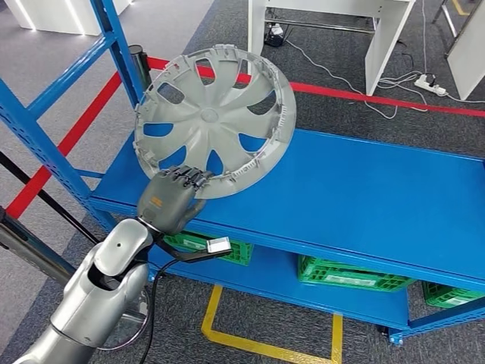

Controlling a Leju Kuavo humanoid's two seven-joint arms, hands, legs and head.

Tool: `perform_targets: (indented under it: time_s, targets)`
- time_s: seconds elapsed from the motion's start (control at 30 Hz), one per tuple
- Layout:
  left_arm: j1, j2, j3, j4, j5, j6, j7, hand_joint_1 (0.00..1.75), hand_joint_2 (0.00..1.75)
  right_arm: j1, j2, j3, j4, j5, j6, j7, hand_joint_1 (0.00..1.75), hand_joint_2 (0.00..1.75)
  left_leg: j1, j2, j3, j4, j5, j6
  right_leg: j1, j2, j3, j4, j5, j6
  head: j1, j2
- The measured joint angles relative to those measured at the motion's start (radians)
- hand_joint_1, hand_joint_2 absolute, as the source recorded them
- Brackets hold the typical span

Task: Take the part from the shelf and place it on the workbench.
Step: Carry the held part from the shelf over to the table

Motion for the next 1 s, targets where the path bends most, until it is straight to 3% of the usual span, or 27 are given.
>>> perform_targets:
  time_s: [0.17, 0.23, 0.27, 0.33, 0.37, 0.4, 0.43, 0.47, 0.53, 0.6, 0.7, 0.73, 0.8, 0.83, 0.9, 0.93, 0.97, 1.0]
  targets:
    - [0.0, 0.002, -0.002, 0.0, 0.002, -0.012, 0.004, 1.75, 1.75, -0.001, 0.0, 0.0, 0.0, -0.001, 0.005, -0.002, 0.0, 0.0, -0.005, 0.0, 0.0, -0.002, 0.001, 0.013, -0.005, 0.0, 0.002, -0.004, 0.004, 0.012, 0.0, 0.0]
    - [0.0, 0.002, -0.003, 0.0, 0.002, -0.015, 0.005, 1.75, 1.75, -0.001, 0.0, 0.0, 0.0, -0.002, 0.005, 0.001, 0.0, 0.0, 0.0, 0.003, 0.005, -0.017, 0.012, 0.023, -0.005, 0.0, -0.006, 0.01, -0.013, 0.018, 0.001, 0.0]
    - [0.0, 0.002, -0.003, 0.0, 0.002, -0.015, 0.006, 1.75, 1.75, -0.001, 0.0, 0.0, 0.0, -0.003, 0.005, 0.003, 0.0, 0.0, 0.003, 0.005, 0.007, -0.025, 0.017, 0.026, -0.004, 0.0, -0.021, 0.042, -0.037, 0.02, 0.003, 0.0]
    - [0.0, 0.001, -0.004, 0.0, 0.002, -0.017, 0.008, 1.75, 1.75, -0.001, 0.0, 0.0, 0.0, -0.004, 0.003, 0.008, 0.0, 0.0, 0.005, 0.007, 0.006, -0.029, 0.02, 0.029, -0.006, 0.0, -0.076, 0.165, -0.104, 0.024, 0.006, 0.0]
    - [0.001, 0.001, -0.004, 0.001, 0.002, -0.017, 0.01, 1.75, 1.75, -0.001, 0.0, 0.0, 0.0, -0.004, 0.002, 0.01, 0.0, 0.0, 0.005, 0.007, 0.004, -0.029, 0.02, 0.029, -0.007, -0.001, -0.104, 0.228, -0.129, 0.027, 0.006, 0.0]
    - [0.002, 0.002, -0.004, 0.002, 0.002, -0.018, 0.011, 1.75, 1.75, -0.001, 0.0, 0.0, 0.0, -0.004, 0.0, 0.01, 0.0, 0.0, 0.005, 0.008, 0.003, -0.028, 0.021, 0.028, -0.009, -0.001, -0.122, 0.268, -0.135, 0.029, 0.006, 0.0]
    - [0.003, 0.002, -0.004, 0.003, 0.002, -0.019, 0.012, 1.75, 1.75, -0.001, 0.0, 0.0, 0.0, -0.004, -0.001, 0.011, 0.0, 0.0, 0.006, 0.008, 0.003, -0.028, 0.022, 0.026, -0.01, -0.001, -0.122, 0.268, -0.12, 0.032, 0.006, 0.0]
    - [0.003, 0.002, -0.004, 0.005, 0.003, -0.02, 0.012, 1.75, 1.75, -0.001, 0.0, 0.0, 0.0, -0.004, -0.002, 0.011, 0.0, 0.0, 0.008, 0.008, 0.002, -0.027, 0.023, 0.024, -0.011, -0.002, -0.102, 0.229, -0.088, 0.034, 0.007, 0.0]
    - [0.003, 0.002, -0.005, 0.006, 0.003, -0.021, 0.012, 1.75, 1.75, -0.003, 0.0, 0.0, 0.0, -0.005, -0.002, 0.01, 0.0, 0.0, 0.009, 0.007, 0.0, -0.023, 0.025, 0.014, -0.015, -0.002, -0.03, 0.092, -0.025, 0.039, 0.008, 0.0]
    - [0.002, 0.002, -0.006, 0.006, 0.002, -0.023, 0.015, 1.75, 1.75, -0.006, 0.0, 0.0, 0.0, -0.006, 0.002, 0.009, 0.0, 0.0, 0.006, 0.005, -0.006, -0.017, 0.029, 0.0, -0.015, 0.001, 0.012, 0.013, -0.003, 0.035, 0.009, 0.0]
    - [0.002, 0.005, -0.008, 0.006, 0.002, -0.032, 0.017, 1.75, 1.75, -0.007, 0.0, 0.0, 0.0, -0.007, 0.005, 0.009, 0.0, 0.0, 0.006, 0.003, -0.014, -0.011, 0.037, -0.017, -0.014, 0.004, 0.003, 0.01, 0.003, 0.016, 0.008, 0.0]
    - [0.002, 0.007, -0.009, 0.006, 0.002, -0.034, 0.018, 1.75, 1.75, -0.008, 0.0, 0.0, 0.0, -0.007, 0.005, 0.009, 0.0, 0.0, 0.008, 0.004, -0.02, -0.001, 0.024, -0.022, -0.014, 0.004, -0.003, 0.01, 0.008, 0.006, 0.006, 0.0]
    - [0.001, 0.009, -0.012, 0.006, 0.002, -0.034, 0.019, 1.75, 1.75, -0.01, 0.0, 0.0, -0.001, -0.007, 0.003, 0.009, 0.0, 0.0, 0.011, 0.004, -0.05, 0.072, -0.043, -0.033, -0.015, 0.001, -0.019, 0.009, 0.021, -0.013, 0.002, 0.0]
    - [0.001, 0.01, -0.014, 0.006, 0.002, -0.034, 0.019, 1.75, 1.75, -0.01, 0.0, 0.0, -0.002, -0.007, 0.002, 0.009, 0.0, 0.0, 0.013, 0.005, -0.073, 0.139, -0.089, -0.037, -0.013, 0.0, -0.029, 0.009, 0.028, -0.019, -0.001, 0.0]
    - [0.002, 0.013, -0.018, 0.006, 0.002, -0.035, 0.02, 1.75, 1.75, -0.01, 0.0, 0.0, -0.002, -0.006, 0.001, 0.007, 0.0, 0.0, 0.015, 0.005, -0.101, 0.256, -0.149, -0.039, -0.008, -0.001, -0.048, 0.01, 0.042, -0.025, -0.002, 0.0]
    - [0.002, 0.015, -0.019, 0.006, 0.002, -0.037, 0.02, 1.75, 1.75, -0.01, 0.0, 0.0, -0.002, -0.006, 0.001, 0.007, 0.0, 0.0, 0.015, 0.005, -0.095, 0.275, -0.152, -0.036, -0.005, -0.002, -0.057, 0.01, 0.049, -0.026, -0.002, 0.0]
    - [0.002, 0.016, -0.019, 0.006, 0.002, -0.038, 0.021, 1.75, 1.75, -0.01, 0.0, 0.0, -0.002, -0.005, 0.001, 0.006, 0.0, 0.0, 0.014, 0.005, -0.069, 0.251, -0.135, -0.031, -0.002, -0.002, -0.065, 0.01, 0.055, -0.026, -0.002, 0.0]
    - [0.002, 0.018, -0.019, 0.006, 0.002, -0.04, 0.022, 1.75, 1.75, -0.01, 0.0, 0.0, -0.002, -0.004, 0.0, 0.007, 0.0, 0.0, 0.012, 0.004, -0.026, 0.193, -0.108, -0.023, 0.001, -0.001, -0.071, 0.011, 0.061, -0.026, -0.002, 0.0]
